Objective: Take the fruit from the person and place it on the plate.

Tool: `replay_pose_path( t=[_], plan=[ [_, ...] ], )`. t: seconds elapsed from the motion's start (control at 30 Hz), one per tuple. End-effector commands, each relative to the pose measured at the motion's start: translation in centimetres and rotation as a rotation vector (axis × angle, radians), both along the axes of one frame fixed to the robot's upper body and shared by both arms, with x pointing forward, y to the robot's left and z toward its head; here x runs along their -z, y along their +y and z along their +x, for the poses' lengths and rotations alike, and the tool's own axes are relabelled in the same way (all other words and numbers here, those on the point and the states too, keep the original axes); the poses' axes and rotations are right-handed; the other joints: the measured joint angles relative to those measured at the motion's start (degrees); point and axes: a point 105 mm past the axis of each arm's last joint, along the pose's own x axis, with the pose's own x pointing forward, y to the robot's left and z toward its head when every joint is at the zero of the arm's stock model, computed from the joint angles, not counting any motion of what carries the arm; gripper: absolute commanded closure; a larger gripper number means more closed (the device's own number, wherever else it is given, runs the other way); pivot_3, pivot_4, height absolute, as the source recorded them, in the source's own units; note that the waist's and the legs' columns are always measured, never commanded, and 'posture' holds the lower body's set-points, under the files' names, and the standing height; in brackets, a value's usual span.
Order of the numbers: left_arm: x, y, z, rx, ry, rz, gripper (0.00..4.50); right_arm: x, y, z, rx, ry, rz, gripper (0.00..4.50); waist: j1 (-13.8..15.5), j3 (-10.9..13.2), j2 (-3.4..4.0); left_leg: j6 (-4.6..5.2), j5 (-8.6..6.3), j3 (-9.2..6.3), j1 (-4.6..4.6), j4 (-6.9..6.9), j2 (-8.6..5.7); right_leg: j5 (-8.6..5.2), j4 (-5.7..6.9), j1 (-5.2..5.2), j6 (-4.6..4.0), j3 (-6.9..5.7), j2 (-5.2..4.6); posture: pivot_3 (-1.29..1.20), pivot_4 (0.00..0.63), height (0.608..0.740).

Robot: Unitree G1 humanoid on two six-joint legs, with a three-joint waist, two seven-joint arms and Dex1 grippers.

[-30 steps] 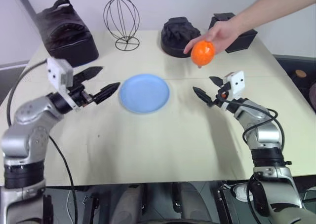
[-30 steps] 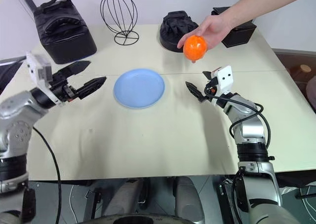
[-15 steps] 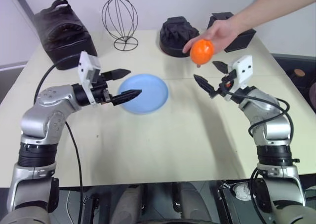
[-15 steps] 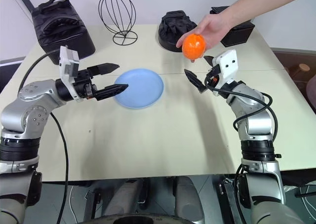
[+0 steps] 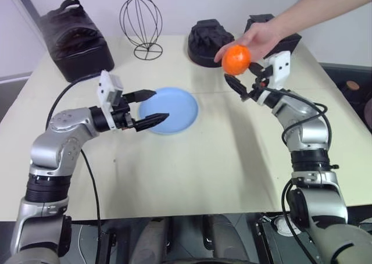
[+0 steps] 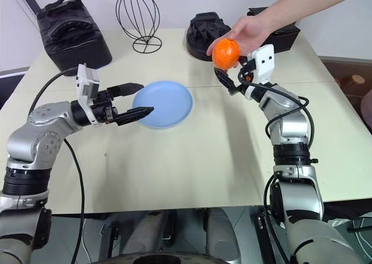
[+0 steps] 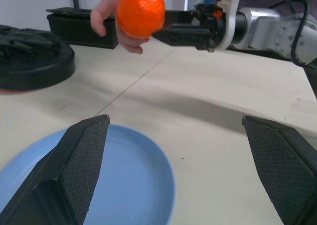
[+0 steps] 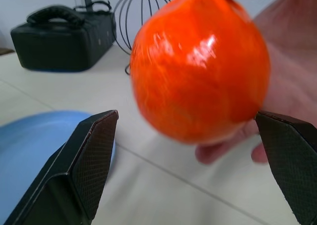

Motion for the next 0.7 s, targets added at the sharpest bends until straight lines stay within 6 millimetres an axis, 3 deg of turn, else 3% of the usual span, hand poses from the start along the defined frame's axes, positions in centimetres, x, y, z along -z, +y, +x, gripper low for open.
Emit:
replay_pose_path(
  t=[0.03,0.33,0.47,0.7],
  plan=[
    [-0.7,0.0,-0.5,-0.007,-0.047,0.005,0.01,-2.3,0.2,0.3,-0.007,-0.075,0.040,0.00,0.0,0.0,0.01,0.00,0.00,0.00,0.00,0.00,0.00,0.00,0.00,0.00,0.00,0.00,0.00,0.00,0.150,0.740],
    [-0.4,0.2,-0.8,-0.032,-0.044,-0.001,0.01,-4.1,0.5,1.1,0.005,-0.103,0.113,0.00,0.0,0.0,0.01,0.00,0.00,0.00,0.00,-0.02,0.00,0.00,0.01,-0.02,-0.01,0.00,0.00,0.00,0.150,0.740],
    [-0.4,0.2,-0.7,-0.036,-0.045,-0.003,0.00,-4.0,0.2,1.2,0.025,-0.103,0.116,1.24,0.1,0.0,0.01,0.00,0.00,0.00,0.00,-0.02,-0.01,0.00,0.00,-0.02,-0.01,0.00,-0.01,0.00,0.150,0.740],
    [-0.5,0.2,-0.5,-0.038,-0.050,-0.003,0.00,-3.7,0.2,1.2,0.030,-0.086,0.110,1.37,0.0,0.0,0.01,0.00,0.00,0.00,0.00,-0.03,-0.01,0.00,0.01,-0.02,-0.01,0.00,-0.01,0.00,0.150,0.740]
  ],
)
